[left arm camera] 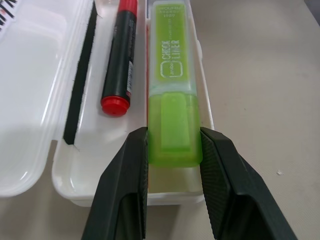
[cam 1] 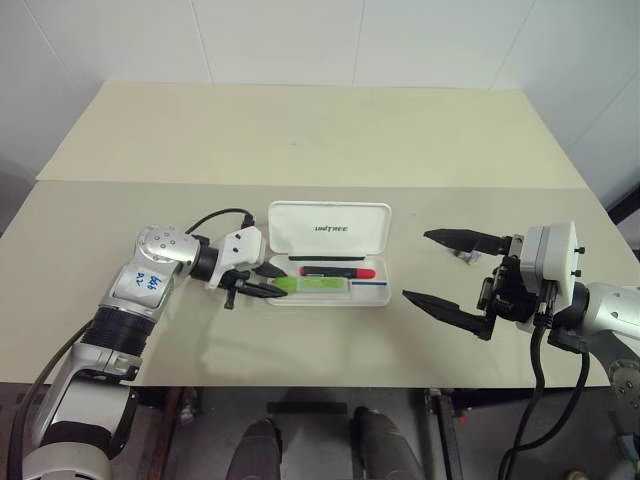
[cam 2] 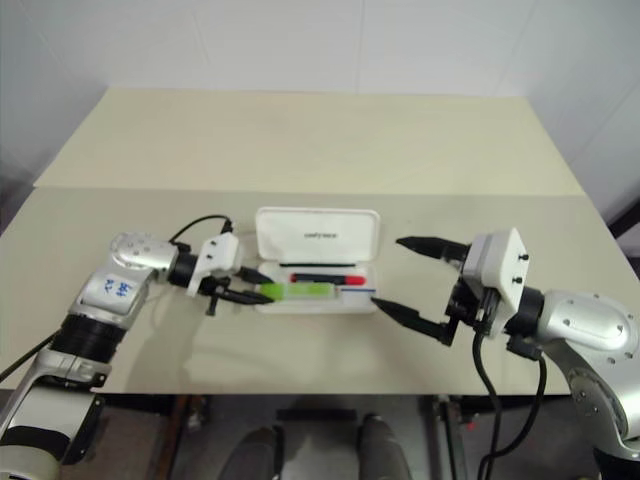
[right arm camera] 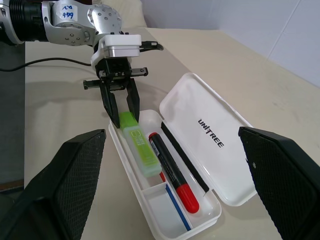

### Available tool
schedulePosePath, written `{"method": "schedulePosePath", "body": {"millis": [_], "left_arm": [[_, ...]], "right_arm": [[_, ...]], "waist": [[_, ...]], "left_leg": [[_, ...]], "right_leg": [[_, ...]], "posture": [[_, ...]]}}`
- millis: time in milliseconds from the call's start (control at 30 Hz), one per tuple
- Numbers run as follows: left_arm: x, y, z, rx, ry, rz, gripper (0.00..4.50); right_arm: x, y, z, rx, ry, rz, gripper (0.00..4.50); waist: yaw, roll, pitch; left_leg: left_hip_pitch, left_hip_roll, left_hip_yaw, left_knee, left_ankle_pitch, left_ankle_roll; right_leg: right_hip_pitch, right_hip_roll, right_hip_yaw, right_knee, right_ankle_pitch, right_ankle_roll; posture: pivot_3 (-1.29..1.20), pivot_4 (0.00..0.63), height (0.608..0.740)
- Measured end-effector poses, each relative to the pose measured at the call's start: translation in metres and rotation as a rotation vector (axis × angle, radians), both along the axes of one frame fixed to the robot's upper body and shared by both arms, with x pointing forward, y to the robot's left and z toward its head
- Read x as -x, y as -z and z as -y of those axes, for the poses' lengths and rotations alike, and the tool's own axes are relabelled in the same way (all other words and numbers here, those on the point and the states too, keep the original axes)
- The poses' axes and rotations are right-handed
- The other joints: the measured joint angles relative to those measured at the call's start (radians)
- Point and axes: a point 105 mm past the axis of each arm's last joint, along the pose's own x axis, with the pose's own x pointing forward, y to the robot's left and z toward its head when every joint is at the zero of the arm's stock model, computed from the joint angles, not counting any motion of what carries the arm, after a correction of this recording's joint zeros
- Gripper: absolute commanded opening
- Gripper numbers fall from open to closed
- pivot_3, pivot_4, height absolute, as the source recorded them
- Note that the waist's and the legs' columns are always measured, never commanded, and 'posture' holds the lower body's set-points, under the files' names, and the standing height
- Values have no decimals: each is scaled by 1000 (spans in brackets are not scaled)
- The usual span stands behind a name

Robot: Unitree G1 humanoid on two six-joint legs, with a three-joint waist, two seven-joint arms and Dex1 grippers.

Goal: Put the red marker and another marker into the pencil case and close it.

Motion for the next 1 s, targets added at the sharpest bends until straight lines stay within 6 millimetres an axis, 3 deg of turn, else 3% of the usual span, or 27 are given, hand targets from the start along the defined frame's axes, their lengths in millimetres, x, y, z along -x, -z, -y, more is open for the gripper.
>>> {"method": "schedulePosePath", "body": {"millis": [367, 700, 1000], "left_arm": [[1, 0, 1, -3, 10, -8, 1002], [5, -3, 12, 20, 7, -52, 4373], [21, -36, 28, 176, 68, -85, 4485]], "right_arm": [[-1, 0, 0, -2, 7, 1, 4500], [-1, -1, 0, -10, 13, 6, 4500], [-4, 1, -2, -39, 10, -1, 4500]], "waist": [[0, 0, 0], [0, 0, 0], [-1, 0, 0]], "left_leg": [[0, 0, 0, 0, 0, 0], [0, 0, 0, 0, 0, 0], [0, 0, 0, 0, 0, 0]], "right_leg": [[0, 0, 0, 0, 0, 0], [0, 0, 0, 1, 0, 1], [0, 0, 0, 1, 1, 2]], "posture": [[0, 150, 740], [0, 150, 740], [0, 150, 740]]}}
